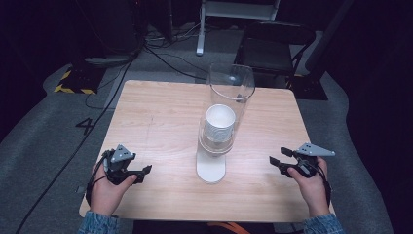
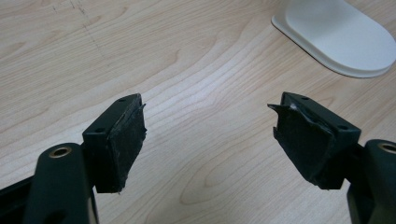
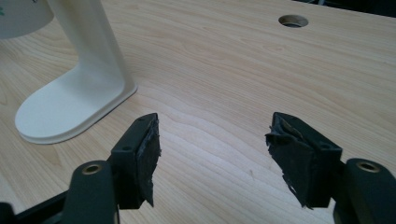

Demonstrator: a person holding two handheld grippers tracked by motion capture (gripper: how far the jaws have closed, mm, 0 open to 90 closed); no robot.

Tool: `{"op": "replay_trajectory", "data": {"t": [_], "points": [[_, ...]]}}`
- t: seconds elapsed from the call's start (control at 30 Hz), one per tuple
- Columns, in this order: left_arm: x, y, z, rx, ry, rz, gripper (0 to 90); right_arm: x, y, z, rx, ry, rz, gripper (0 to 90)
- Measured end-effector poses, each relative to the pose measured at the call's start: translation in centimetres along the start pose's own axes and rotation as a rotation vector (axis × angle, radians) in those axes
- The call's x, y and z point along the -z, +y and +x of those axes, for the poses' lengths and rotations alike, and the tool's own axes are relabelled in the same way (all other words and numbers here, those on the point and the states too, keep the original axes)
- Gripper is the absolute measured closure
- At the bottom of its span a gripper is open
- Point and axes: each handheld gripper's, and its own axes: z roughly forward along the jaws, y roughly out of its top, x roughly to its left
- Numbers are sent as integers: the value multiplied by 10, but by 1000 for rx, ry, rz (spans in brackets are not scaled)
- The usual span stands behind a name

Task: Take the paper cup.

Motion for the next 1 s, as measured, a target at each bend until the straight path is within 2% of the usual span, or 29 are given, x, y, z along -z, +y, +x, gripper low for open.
{"op": "replay_trajectory", "data": {"t": [0.2,0.37,0.47,0.7,0.83,0.87,0.93,0.97,1.0], "points": [[2,-2,0,-1,2,5,243,-5,4,9,15,29,-2,311],[3,-2,0,2,0,4,243,-12,10,24,26,83,-15,289],[2,-3,0,5,1,9,243,-22,14,36,27,132,-18,258],[-3,-6,-1,9,-6,24,244,-42,27,70,81,200,-32,244],[-5,-8,-1,7,-5,30,244,-51,32,81,102,225,-45,230],[-5,-9,0,9,-8,34,244,-57,37,89,114,240,-57,229],[-4,-10,0,14,-6,32,244,-62,40,96,119,263,-71,232],[-4,-10,0,14,-6,32,244,-62,40,96,119,263,-71,232],[-5,-11,1,17,-4,29,244,-69,43,105,133,278,-73,226]]}}
